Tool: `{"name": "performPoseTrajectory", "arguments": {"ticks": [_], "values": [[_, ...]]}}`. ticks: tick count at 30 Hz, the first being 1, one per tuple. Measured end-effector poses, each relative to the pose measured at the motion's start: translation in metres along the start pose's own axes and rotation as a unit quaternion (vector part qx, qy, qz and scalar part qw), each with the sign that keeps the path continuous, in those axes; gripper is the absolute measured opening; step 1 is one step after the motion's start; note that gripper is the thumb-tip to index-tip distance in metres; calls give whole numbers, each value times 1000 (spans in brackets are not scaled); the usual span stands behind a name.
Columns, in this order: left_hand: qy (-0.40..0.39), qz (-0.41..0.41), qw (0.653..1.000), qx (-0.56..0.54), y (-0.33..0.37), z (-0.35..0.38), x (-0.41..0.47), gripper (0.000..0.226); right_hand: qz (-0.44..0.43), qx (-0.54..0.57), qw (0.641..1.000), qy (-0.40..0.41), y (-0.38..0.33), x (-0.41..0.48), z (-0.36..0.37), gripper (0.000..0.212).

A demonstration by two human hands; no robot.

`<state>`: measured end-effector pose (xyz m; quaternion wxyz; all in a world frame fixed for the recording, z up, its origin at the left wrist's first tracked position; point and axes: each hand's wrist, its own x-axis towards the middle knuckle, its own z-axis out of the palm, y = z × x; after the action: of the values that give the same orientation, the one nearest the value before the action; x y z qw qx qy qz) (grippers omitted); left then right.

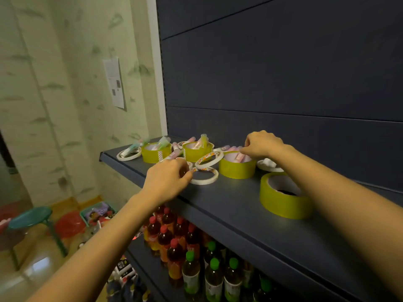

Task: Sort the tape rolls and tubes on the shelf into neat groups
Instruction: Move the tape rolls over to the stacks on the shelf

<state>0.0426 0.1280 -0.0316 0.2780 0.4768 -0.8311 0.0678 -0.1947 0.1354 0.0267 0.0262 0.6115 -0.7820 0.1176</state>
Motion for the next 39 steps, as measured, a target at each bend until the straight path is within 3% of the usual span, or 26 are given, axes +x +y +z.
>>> {"name": "performPoseTrajectory", "arguments": {"ticks": [6,13,18,24,33,39], "values": [[-74,84,992,-52,-36,20,44,26,66,-53,996,3,-24,41,17,39],[-111,219,968,-53,-52,48,94,41,176,-64,982,21,-39,66,41,49],[-85,311,944,-65,-56,64,113,25,201,-24,977,61,-43,61,31,55],[-1,382,922,-65,-53,55,131,20,192,22,962,195,-28,18,0,36],[58,506,847,-150,63,26,116,23,309,18,906,288,30,-108,-44,34],[59,567,805,-164,165,22,64,23,383,-7,877,291,82,-221,-63,34]]}}
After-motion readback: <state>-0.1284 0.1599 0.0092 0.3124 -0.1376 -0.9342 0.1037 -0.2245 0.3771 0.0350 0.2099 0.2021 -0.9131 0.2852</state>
